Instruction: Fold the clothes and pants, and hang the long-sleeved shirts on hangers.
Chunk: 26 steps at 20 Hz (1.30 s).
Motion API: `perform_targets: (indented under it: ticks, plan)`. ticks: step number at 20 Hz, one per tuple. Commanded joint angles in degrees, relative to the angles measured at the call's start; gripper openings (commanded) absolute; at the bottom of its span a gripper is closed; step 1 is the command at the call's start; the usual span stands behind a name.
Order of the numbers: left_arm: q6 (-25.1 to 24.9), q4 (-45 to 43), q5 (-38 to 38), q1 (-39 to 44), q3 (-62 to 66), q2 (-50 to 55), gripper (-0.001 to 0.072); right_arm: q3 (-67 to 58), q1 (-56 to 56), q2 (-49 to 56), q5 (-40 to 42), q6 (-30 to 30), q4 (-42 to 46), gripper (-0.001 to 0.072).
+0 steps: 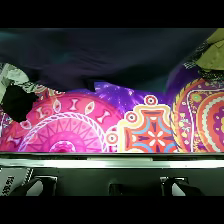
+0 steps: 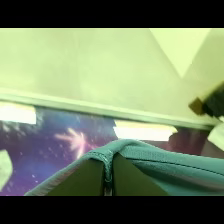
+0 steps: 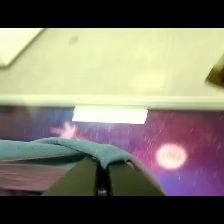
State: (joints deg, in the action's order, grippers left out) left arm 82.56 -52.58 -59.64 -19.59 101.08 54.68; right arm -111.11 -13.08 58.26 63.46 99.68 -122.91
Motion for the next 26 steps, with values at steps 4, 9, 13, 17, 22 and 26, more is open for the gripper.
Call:
perform_targets:
  ticks: [4,9,13,17,22,26]
  plan:
    - [12.02,-16.11,-4.35,0.02,2.56,-13.16,0.0011,-1.90,0.07,-13.40,-6.51,-10.08,7.02,0.0032]
    - [11.74,-16.46,-4.48,0.04,0.85,-10.99,0.0011,-1.84,0.07,-9.33,2.89,-14.38,7.67,0.0032]
    - [3.41,-15.17,-4.44,3.06,-5.27,-0.90,0.0012,-0.92,0.09,3.65,19.61,-18.03,7.78,0.0032]
    - [-0.85,-15.10,-4.37,7.63,-11.21,16.33,0.0013,2.01,0.13,21.16,23.08,-13.88,8.15,0.0032]
    - [-2.91,-14.93,4.81,13.11,-11.34,39.54,0.0014,2.45,0.13,43.71,12.74,-11.34,7.93,0.0032]
    - [-2.91,-14.95,14.62,14.91,-11.34,47.65,0.0013,2.45,0.13,51.54,2.54,-10.34,6.73,0.0032]
